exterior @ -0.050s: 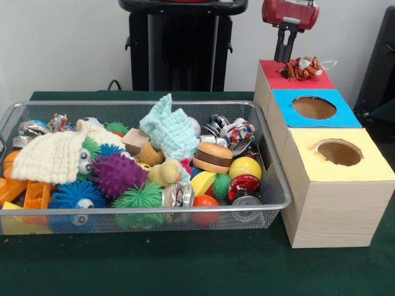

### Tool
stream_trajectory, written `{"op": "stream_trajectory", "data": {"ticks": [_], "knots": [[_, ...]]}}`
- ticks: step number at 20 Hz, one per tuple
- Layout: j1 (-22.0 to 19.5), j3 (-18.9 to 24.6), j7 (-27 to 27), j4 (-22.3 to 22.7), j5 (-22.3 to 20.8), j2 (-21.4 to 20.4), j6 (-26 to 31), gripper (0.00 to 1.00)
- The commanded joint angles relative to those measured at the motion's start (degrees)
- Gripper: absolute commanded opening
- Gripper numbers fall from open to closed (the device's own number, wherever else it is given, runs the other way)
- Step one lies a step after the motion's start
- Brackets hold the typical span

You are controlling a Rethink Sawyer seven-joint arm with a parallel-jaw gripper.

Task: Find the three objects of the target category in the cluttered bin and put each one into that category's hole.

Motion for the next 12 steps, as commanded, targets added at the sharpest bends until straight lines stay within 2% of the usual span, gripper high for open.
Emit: {"op": "stream_trajectory", "data": {"ticks": [1,12], "knots": [[0.0,1.3,9.4,-5.4,1.6,2.5,2.1,0.00],[1.0,0.7,9.7,-5.4,2.1,3.4,1.2,0.00]]}}
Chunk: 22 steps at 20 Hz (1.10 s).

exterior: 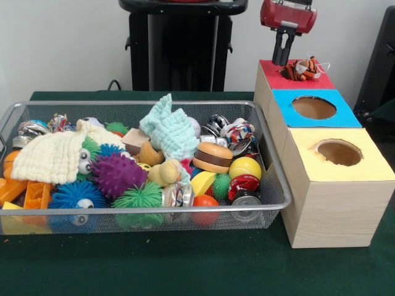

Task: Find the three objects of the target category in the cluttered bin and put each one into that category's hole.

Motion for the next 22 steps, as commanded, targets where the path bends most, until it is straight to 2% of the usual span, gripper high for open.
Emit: {"op": "stream_trajectory", "data": {"ticks": [1,3,4,7,10,12,17,22], "knots": [[1.3,0.1,9.4,-5.5,2.5,1.6,1.9,0.00],[5.4,-3.7,7.8,-7.0,5.5,0.7,6.9,0.00],[9.3,-7.3,7.0,-8.9,7.7,0.9,11.4,0.00],[15.2,-12.9,7.0,-12.8,10.1,2.6,18.2,0.00],[17.1,-15.0,8.4,-15.1,10.1,3.7,21.1,0.00],[16.9,-15.0,9.0,-15.5,9.2,3.5,21.6,0.00],[13.2,-11.5,10.1,-14.0,7.0,0.9,20.3,0.00],[15.5,-14.1,10.6,-16.4,7.2,1.8,24.2,0.00]]}}
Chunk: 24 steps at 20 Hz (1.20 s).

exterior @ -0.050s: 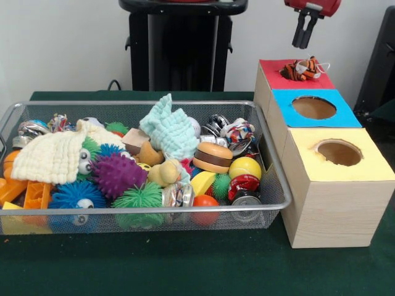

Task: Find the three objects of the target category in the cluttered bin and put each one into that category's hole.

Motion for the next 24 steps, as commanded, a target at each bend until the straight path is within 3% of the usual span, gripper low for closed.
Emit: {"op": "stream_trajectory", "data": {"ticks": [1,15,24], "knots": [[0.0,-1.9,10.9,-7.6,1.4,1.6,7.4,0.00],[1.3,0.2,13.8,-10.5,4.1,4.9,6.3,0.00],[-2.7,5.9,16.4,-5.4,4.8,6.7,-2.9,0.00]]}}
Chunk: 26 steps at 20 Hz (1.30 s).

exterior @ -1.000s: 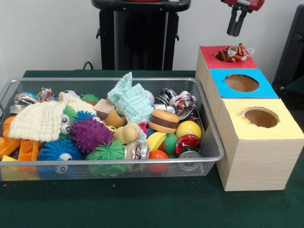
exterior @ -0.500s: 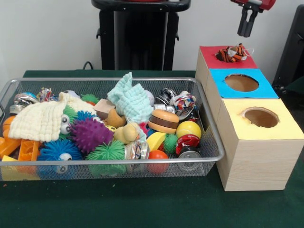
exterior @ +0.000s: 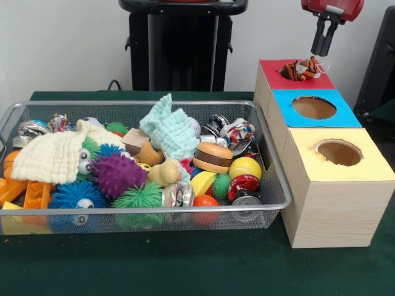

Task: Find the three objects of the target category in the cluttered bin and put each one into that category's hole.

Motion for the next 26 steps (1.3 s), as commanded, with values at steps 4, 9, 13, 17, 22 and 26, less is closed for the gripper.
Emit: {"op": "stream_trajectory", "data": {"ticks": [4,9,13,17,22,26], "knots": [[-3.1,7.5,16.9,2.6,2.8,3.4,-4.2,0.00],[-3.9,8.4,16.9,2.7,2.7,4.0,-5.7,0.00],[-3.5,8.4,17.2,2.9,3.3,4.2,-5.7,0.00],[-2.3,7.8,17.7,3.0,4.2,4.4,-5.8,0.00],[-1.4,7.5,18.0,3.3,5.2,4.5,-5.7,0.00],[-1.4,7.8,17.9,3.6,5.5,4.8,-6.1,0.00]]}}
